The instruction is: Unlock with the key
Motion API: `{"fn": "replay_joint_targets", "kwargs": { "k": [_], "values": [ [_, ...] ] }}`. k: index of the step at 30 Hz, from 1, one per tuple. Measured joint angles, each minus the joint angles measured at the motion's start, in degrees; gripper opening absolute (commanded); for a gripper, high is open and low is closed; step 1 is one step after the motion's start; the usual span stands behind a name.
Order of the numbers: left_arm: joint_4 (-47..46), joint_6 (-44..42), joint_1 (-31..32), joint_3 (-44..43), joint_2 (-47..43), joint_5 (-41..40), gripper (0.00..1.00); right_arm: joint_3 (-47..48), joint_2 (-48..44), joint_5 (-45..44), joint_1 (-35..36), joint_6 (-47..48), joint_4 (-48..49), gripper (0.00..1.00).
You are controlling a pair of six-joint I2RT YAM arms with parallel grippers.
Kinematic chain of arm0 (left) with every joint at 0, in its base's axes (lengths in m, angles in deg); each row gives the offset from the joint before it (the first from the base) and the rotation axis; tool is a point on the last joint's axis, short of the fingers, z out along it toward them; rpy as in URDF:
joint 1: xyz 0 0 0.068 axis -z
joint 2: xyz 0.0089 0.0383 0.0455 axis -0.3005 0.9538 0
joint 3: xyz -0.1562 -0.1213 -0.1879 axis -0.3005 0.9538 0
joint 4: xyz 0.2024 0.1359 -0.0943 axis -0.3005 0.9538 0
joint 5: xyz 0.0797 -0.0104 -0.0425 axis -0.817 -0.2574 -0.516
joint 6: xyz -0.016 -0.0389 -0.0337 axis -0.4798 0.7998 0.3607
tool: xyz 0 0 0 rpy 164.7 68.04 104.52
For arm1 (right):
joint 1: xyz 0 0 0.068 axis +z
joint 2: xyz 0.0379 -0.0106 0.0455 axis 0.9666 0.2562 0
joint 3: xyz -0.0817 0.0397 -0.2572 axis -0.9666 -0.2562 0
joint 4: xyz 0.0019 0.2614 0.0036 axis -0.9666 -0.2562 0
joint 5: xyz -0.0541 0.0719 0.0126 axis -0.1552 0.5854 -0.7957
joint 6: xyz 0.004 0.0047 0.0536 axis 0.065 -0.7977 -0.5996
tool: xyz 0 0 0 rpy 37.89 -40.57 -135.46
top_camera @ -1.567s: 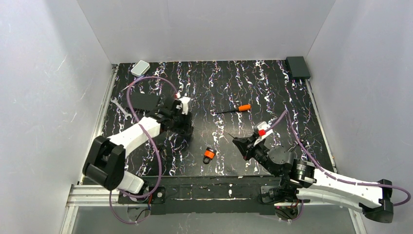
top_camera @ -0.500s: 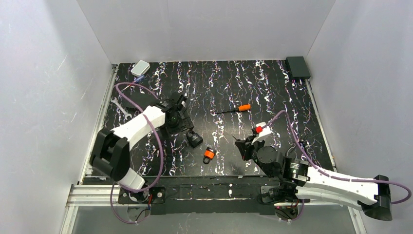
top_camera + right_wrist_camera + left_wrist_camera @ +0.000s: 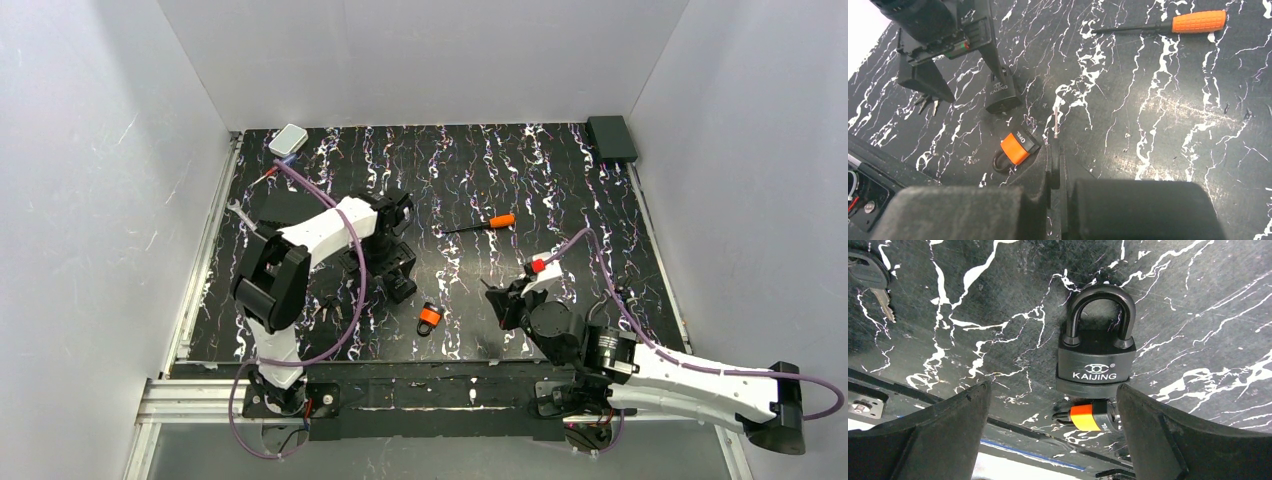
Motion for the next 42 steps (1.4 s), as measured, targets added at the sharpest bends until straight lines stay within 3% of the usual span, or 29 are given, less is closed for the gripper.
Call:
{"fn": "replay_joint_targets", "kwargs": {
  "k": [10, 16, 18, 19, 21, 22, 23, 31, 42],
  "values": [
    [0.5, 1.4, 1.1, -4.1, 7.3, -0.1, 0.89, -0.8, -5.7, -1.3, 0.0, 0.0, -2.2, 0.01],
    [0.5, 2.0, 1.4, -4.2, 8.8, -1.1, 0.76, -1.2, -6.3, -1.4, 0.0, 0.0, -3.2, 0.01],
    [0.2, 2.3, 1.4, -4.2, 9.3, -1.2, 0.63, -1.2, -6.4, -1.5, 0.0, 0.0, -3.2, 0.01],
    [0.0, 2.6, 1.4, -4.2, 9.6, -1.0, 0.5, -1.2, -6.4, -1.5, 0.0, 0.0, -3.2, 0.01],
    [-0.7, 2.5, 1.4, -4.2, 9.6, -1.1, 0.13, -1.2, -6.4, -1.5, 0.0, 0.0, -3.2, 0.01],
    [-1.4, 2.6, 1.4, -4.0, 9.7, -1.2, 0.03, -1.2, -6.4, -1.6, 0.0, 0.0, -3.2, 0.01],
    [-1.7, 2.3, 1.4, -3.9, 9.6, -1.4, 0.0, -1.2, -6.4, -1.6, 0.0, 0.0, -3.2, 0.01],
    [-2.7, -5.0, 1.6, -3.6, 8.3, -4.7, 0.0, -1.9, -6.3, -0.9, 0.0, 0.4, -2.1, 0.01],
    [21.4, -21.1, -1.5, -26.0, 11.6, -18.3, 0.0, -3.8, 4.0, 3.5, 0.0, 0.6, 10.6, 0.01]
  ]
}}
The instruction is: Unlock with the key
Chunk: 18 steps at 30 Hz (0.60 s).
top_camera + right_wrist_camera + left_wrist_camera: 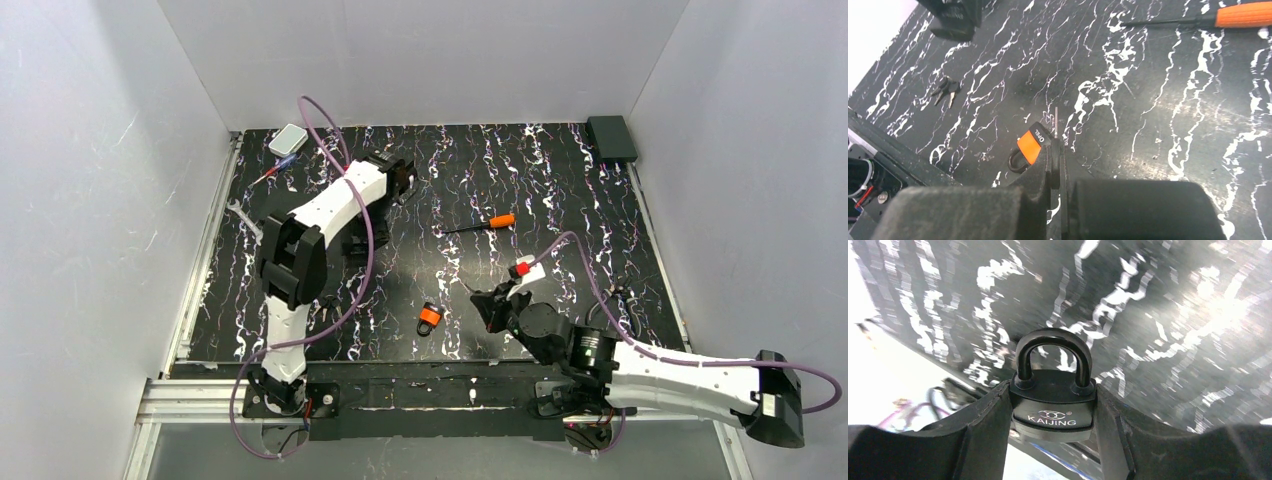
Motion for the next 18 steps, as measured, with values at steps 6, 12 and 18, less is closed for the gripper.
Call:
{"fn": "replay_joint_targets", "kwargs": {
  "k": [6, 12, 18],
  "values": [
    [6.2, -4.3, -1.2, -2.2, 5.9, -11.8, 0.0, 0.0, 5.6, 2.6, 0.0, 0.1, 4.3, 0.01],
    [7.6, -6.1, -2.8, -1.0, 8.2, -20.3, 0.0, 0.0, 5.8, 3.5, 0.0, 0.1, 4.9, 0.01],
    [7.8, -7.8, -4.3, -1.1, 10.5, -29.9, 0.0, 0.0, 5.4, 3.3, 0.0, 0.0, 5.2, 0.01]
  ]
}}
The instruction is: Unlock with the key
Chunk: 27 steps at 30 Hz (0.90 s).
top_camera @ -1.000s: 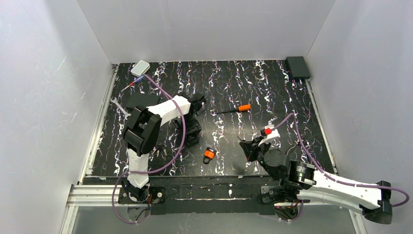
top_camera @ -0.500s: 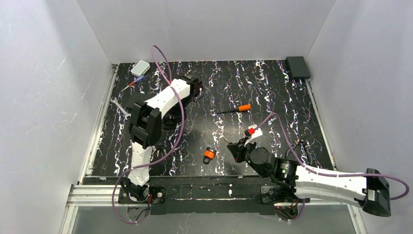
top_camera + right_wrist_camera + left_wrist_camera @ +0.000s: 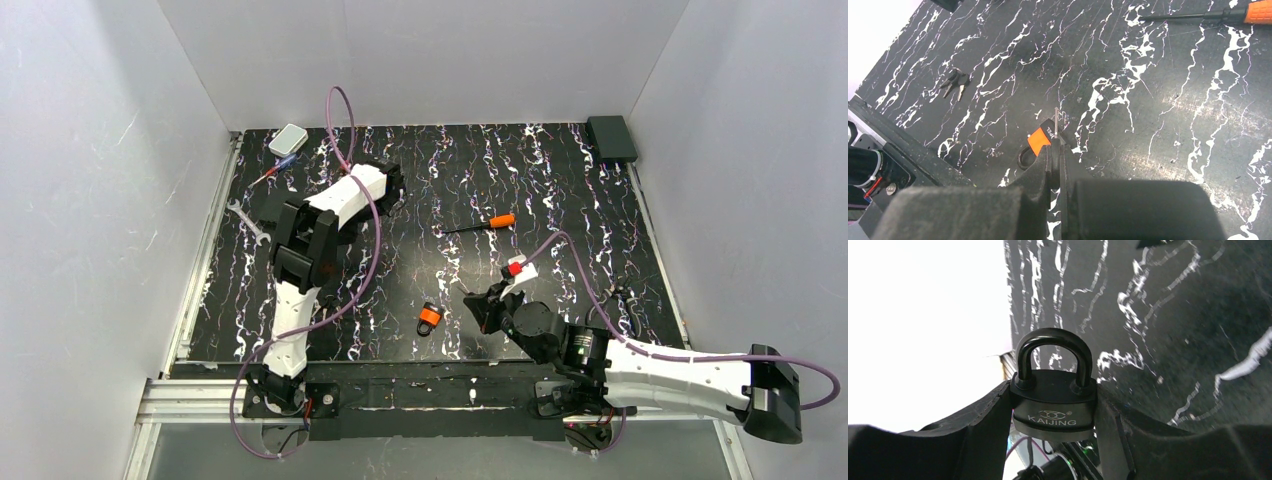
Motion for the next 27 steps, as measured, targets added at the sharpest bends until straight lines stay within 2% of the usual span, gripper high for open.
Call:
{"fn": "replay_joint_targets", "kwargs": {
  "k": [7, 10, 15, 20, 27],
  "values": [
    [0.0, -1.5, -0.5, -0.4, 1.4, -10.1, 0.0, 0.1, 2.3, 0.0, 0.0, 0.0, 0.3, 0.01],
    [0.0, -1.5, -0.6, -2.0, 1.4, -10.8, 0.0, 0.4, 3.7, 0.2, 0.0, 0.0, 0.7, 0.01],
    [0.0, -2.1, -0.5, -4.5, 0.9, -5.5, 0.0, 1.1, 5.8, 2.0, 0.0, 0.1, 3.5, 0.01],
    [-0.2, -3.0, -0.4, -4.5, -1.0, 4.1, 0.0, 0.6, 6.8, 6.9, 0.0, 1.6, 11.5, 0.01],
    [0.0, 3.8, -0.3, -5.0, -4.0, 14.6, 0.0, -0.3, 8.8, 16.9, 0.0, 13.0, 21.2, 0.01]
  ]
}}
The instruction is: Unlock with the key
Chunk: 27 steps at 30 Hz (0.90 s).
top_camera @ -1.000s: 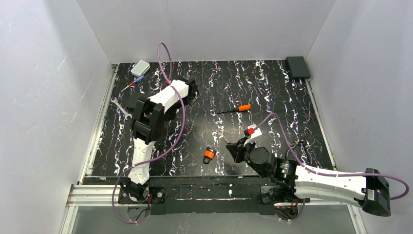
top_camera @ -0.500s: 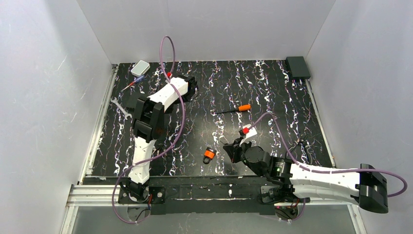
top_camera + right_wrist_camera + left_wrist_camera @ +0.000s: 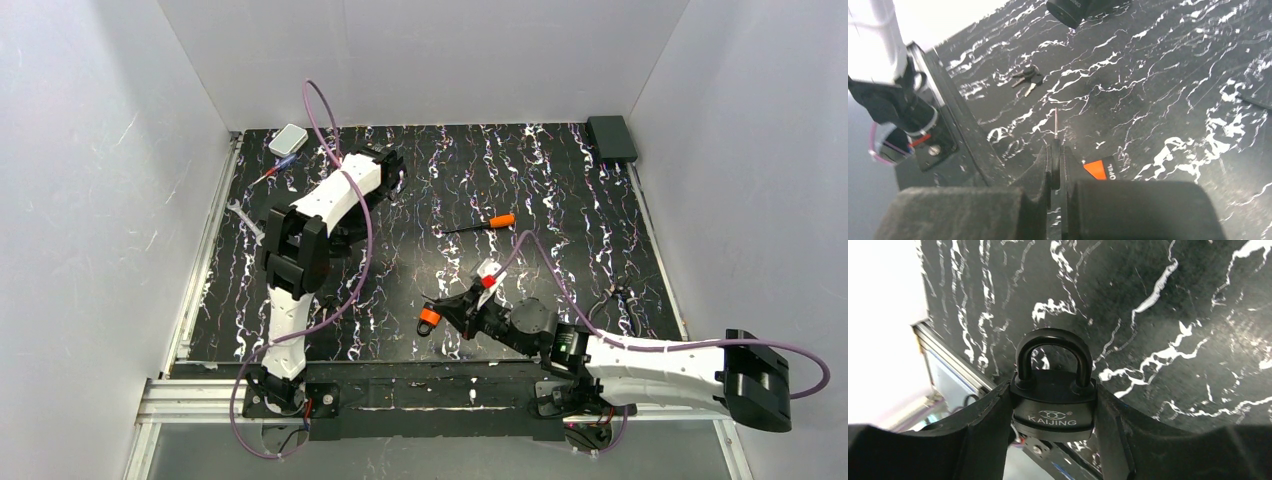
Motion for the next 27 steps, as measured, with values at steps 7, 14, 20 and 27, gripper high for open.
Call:
{"fn": "replay_joint_targets", "kwargs": {
  "k": [7, 14, 20, 27],
  "values": [
    [0.0, 5.8, 0.0, 0.7, 0.0, 10.6, 0.0, 3.6, 7.7, 4.3, 0.0, 14.9, 0.7, 0.01],
    [0.0, 8.1, -0.8, 3.8, -1.0, 20.7, 0.0, 9.3, 13.2, 5.2, 0.0, 26.9, 0.9, 0.01],
    [0.0, 7.2, -2.2, 0.8, -0.4, 28.6, 0.0, 13.0, 16.9, 6.6, 0.0, 35.6, 1.1, 0.01],
    [0.0, 5.9, -2.9, 4.3, 2.1, 36.8, 0.0, 14.2, 21.4, 8.2, 0.0, 46.0, 1.1, 0.01]
  ]
}}
